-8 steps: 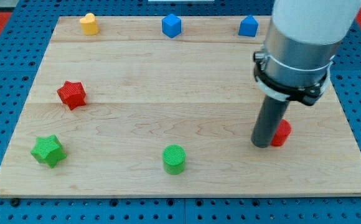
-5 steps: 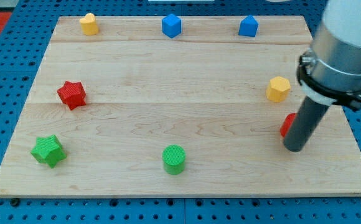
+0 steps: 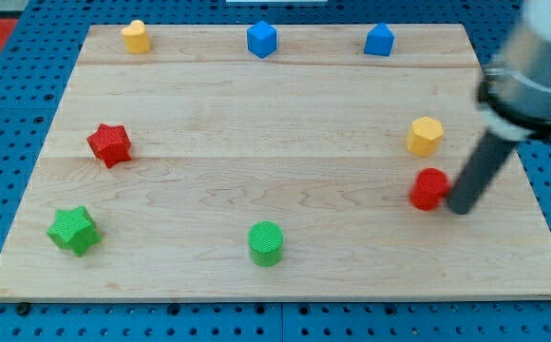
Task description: Place the red circle towards the center of the board
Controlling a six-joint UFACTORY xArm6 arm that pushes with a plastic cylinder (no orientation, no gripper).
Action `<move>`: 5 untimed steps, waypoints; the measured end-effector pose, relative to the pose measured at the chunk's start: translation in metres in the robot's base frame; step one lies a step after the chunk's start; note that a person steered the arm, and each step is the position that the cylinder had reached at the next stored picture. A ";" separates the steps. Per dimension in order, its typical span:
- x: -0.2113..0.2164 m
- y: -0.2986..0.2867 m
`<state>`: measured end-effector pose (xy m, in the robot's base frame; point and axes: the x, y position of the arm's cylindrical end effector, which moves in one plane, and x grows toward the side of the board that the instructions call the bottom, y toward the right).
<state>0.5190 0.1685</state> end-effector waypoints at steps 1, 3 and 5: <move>-0.039 -0.035; -0.112 -0.104; -0.141 -0.104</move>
